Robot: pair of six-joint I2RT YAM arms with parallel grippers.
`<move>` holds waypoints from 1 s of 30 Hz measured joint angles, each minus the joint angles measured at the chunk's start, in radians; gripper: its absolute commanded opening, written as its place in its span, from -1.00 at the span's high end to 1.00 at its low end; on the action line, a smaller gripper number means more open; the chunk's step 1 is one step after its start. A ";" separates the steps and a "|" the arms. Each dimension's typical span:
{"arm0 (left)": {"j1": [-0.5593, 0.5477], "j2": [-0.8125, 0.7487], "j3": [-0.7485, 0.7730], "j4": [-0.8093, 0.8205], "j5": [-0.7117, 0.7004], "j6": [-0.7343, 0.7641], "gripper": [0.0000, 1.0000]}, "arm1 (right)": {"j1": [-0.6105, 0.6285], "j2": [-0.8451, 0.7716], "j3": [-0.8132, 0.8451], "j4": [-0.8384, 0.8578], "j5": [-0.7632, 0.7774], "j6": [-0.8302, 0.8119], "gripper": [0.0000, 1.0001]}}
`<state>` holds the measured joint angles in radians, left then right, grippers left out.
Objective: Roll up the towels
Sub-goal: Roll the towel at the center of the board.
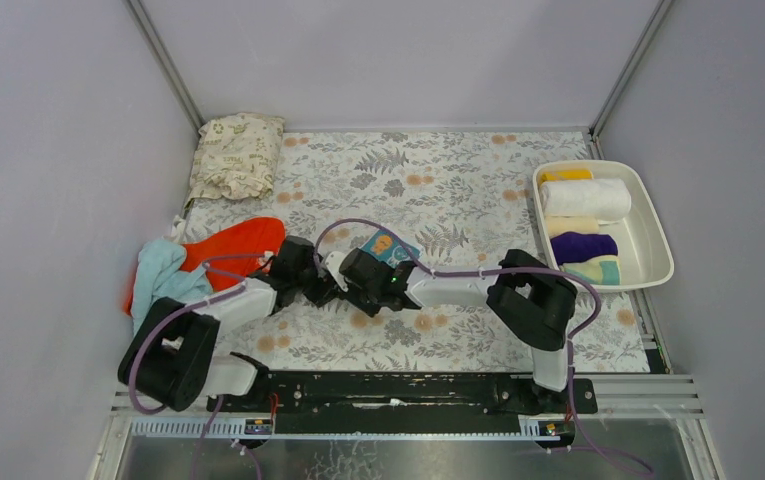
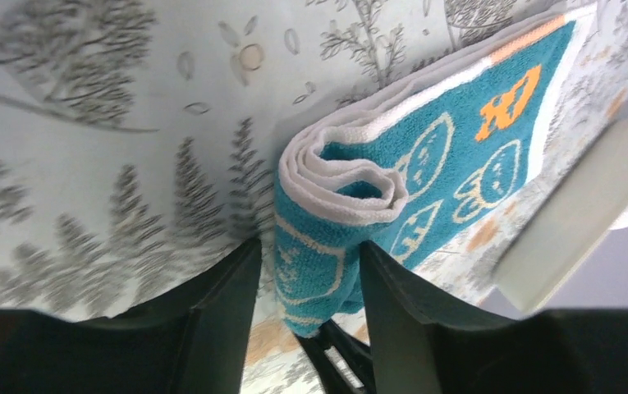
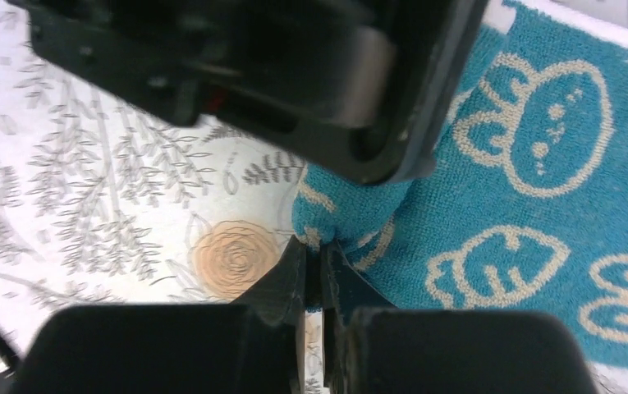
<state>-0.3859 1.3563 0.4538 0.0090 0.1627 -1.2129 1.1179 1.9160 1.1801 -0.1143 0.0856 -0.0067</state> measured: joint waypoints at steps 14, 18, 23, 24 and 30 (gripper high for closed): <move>0.000 -0.396 -0.005 -0.465 -0.144 0.077 -0.78 | -0.265 0.010 -0.084 0.198 -0.767 0.318 0.96; 0.000 -0.406 -0.006 -0.462 -0.120 0.084 -0.80 | -0.325 0.069 -0.141 0.402 -0.946 0.499 0.95; 0.000 -0.344 -0.006 -0.420 -0.077 0.085 -0.77 | -0.377 0.156 -0.233 0.679 -1.073 0.756 0.91; 0.000 -0.326 -0.006 -0.406 -0.071 0.085 -0.75 | -0.384 0.172 -0.246 0.731 -1.086 0.801 0.91; 0.000 -0.209 0.011 -0.330 -0.042 0.085 -0.69 | -0.412 0.268 -0.297 1.008 -1.147 1.033 0.90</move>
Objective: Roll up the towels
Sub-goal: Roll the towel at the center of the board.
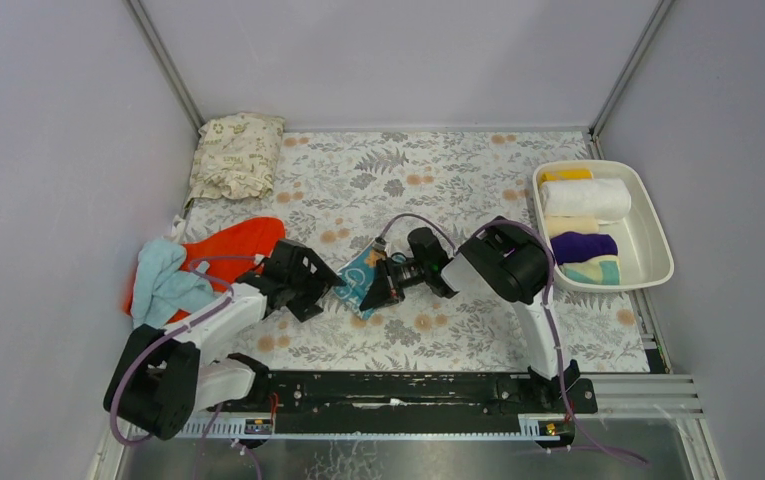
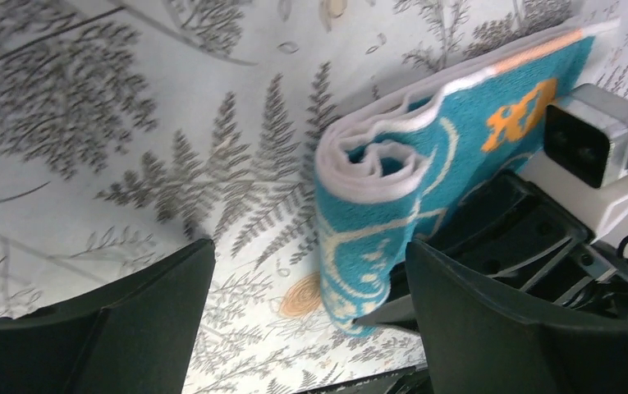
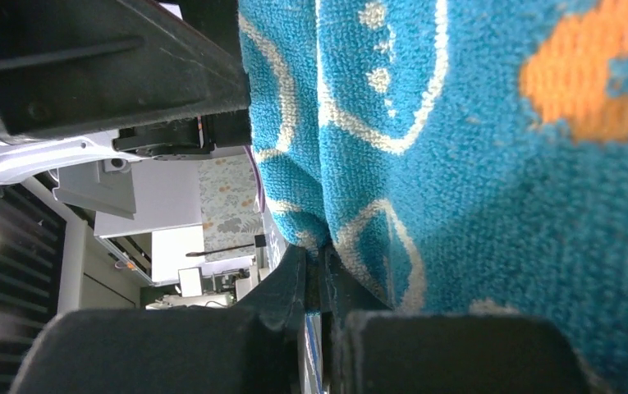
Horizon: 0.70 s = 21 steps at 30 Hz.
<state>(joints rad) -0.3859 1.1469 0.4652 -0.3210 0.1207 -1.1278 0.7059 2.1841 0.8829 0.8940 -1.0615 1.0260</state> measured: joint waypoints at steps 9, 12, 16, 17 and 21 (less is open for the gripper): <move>0.000 0.183 0.084 0.090 -0.023 0.023 0.19 | -0.004 0.024 -0.016 0.103 -0.003 0.087 0.86; 0.000 0.232 0.097 0.122 -0.022 0.033 0.47 | -0.006 0.023 -0.022 0.105 0.003 0.085 0.81; -0.001 0.258 0.101 0.141 -0.019 0.049 0.70 | -0.006 0.005 -0.024 0.053 0.018 0.046 0.63; -0.001 0.264 0.106 0.140 -0.019 0.052 0.72 | -0.006 -0.010 -0.024 0.022 0.027 0.024 0.56; -0.011 0.289 0.143 0.108 -0.029 0.078 0.78 | -0.001 -0.124 -0.021 -0.199 0.104 -0.131 0.28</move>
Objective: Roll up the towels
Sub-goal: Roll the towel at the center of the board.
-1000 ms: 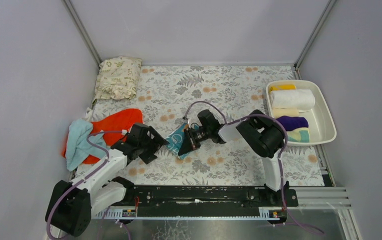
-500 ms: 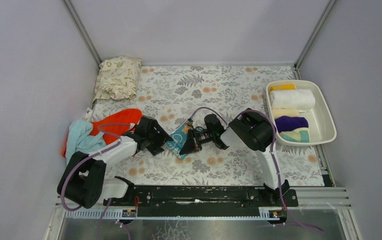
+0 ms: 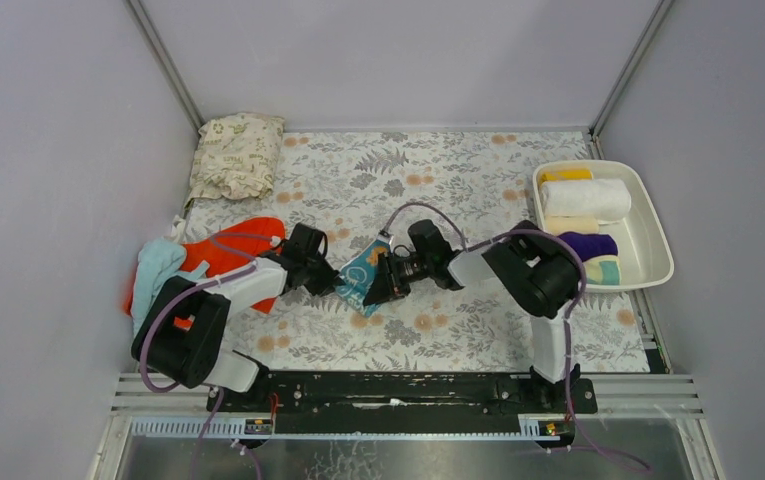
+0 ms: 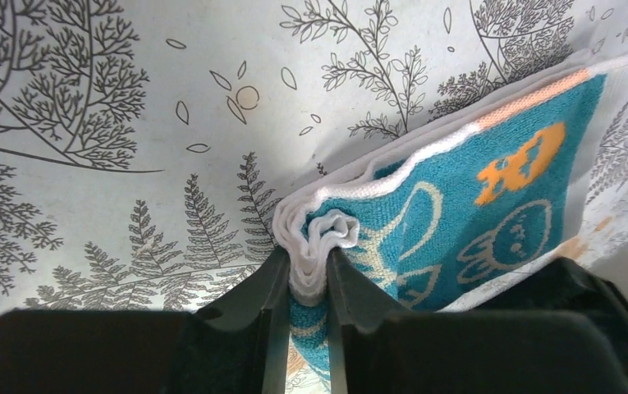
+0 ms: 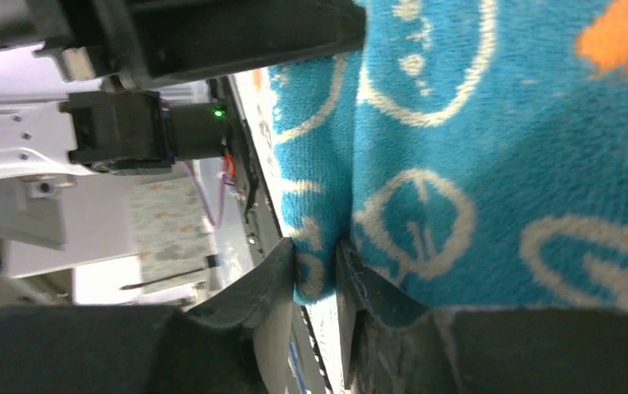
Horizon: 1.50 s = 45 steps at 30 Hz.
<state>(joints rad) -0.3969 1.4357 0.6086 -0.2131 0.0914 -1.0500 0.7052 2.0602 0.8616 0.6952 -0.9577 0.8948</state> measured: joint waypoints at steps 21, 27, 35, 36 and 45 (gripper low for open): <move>-0.047 0.050 0.110 -0.176 -0.061 0.037 0.79 | 0.465 -0.387 0.111 -0.649 0.947 -0.732 -0.06; -0.056 0.056 0.117 -0.184 -0.070 0.036 0.79 | 0.531 -0.309 0.167 -0.652 1.096 -0.812 -0.04; -0.064 0.057 0.119 -0.185 -0.079 0.036 0.79 | 0.564 -0.204 0.200 -0.652 1.247 -0.860 -0.04; -0.064 0.058 0.119 -0.185 -0.079 0.036 0.78 | 0.567 -0.202 0.202 -0.653 1.262 -0.862 -0.03; -0.068 0.058 0.119 -0.184 -0.085 0.037 0.68 | 0.572 -0.165 0.212 -0.648 1.359 -0.874 0.53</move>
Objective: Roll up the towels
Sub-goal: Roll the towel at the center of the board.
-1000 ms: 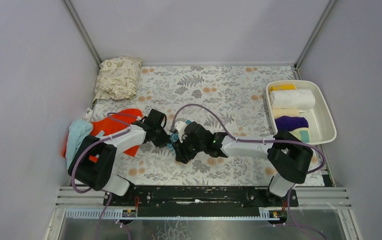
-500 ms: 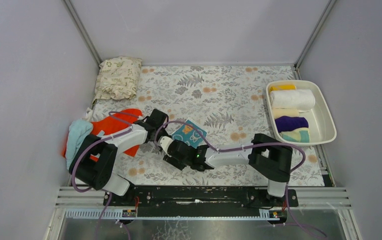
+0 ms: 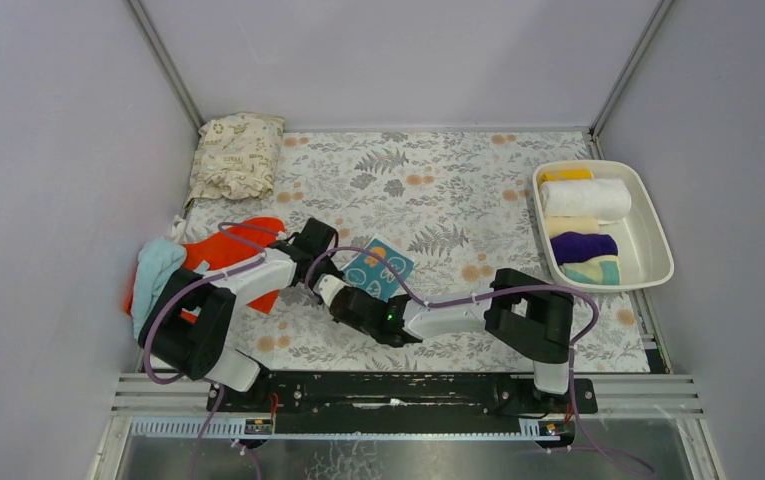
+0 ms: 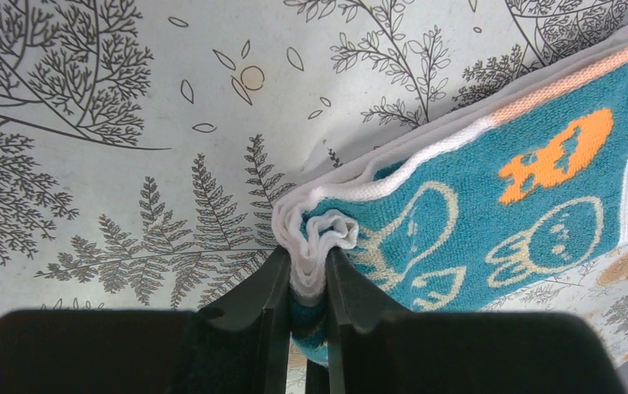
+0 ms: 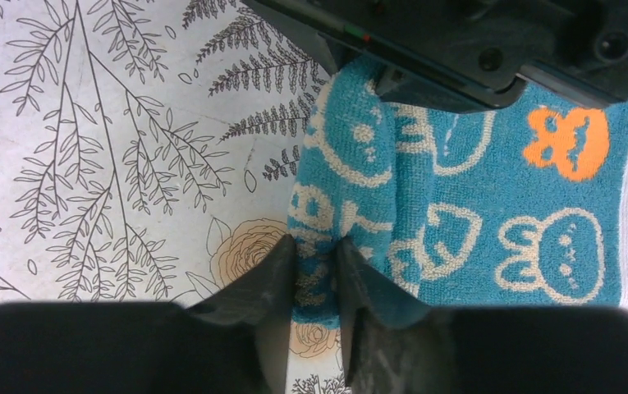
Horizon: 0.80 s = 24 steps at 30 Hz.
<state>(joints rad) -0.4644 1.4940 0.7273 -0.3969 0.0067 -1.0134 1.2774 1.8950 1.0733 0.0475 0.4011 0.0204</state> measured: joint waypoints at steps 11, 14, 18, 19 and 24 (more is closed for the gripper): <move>-0.003 -0.082 -0.024 -0.057 -0.028 0.007 -0.36 | -0.132 -0.052 -0.021 0.007 -0.335 0.061 1.00; 0.008 -0.177 -0.065 -0.076 -0.033 0.002 -0.57 | -0.211 -0.056 -0.024 0.017 -0.517 0.115 1.00; 0.033 -0.316 -0.116 -0.092 -0.032 -0.012 -0.78 | -0.320 -0.056 -0.048 0.077 -0.791 0.225 1.00; 0.035 -0.340 -0.126 -0.096 -0.032 -0.016 -0.82 | -0.347 -0.055 -0.060 0.107 -0.860 0.262 1.00; 0.053 -0.457 -0.175 -0.111 -0.006 -0.030 -0.86 | -0.444 -0.006 -0.103 0.282 -1.113 0.459 0.97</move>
<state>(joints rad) -0.4110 1.0374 0.5518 -0.5076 0.0006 -1.0431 0.8330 1.8889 0.9707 0.3298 -0.7116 0.4797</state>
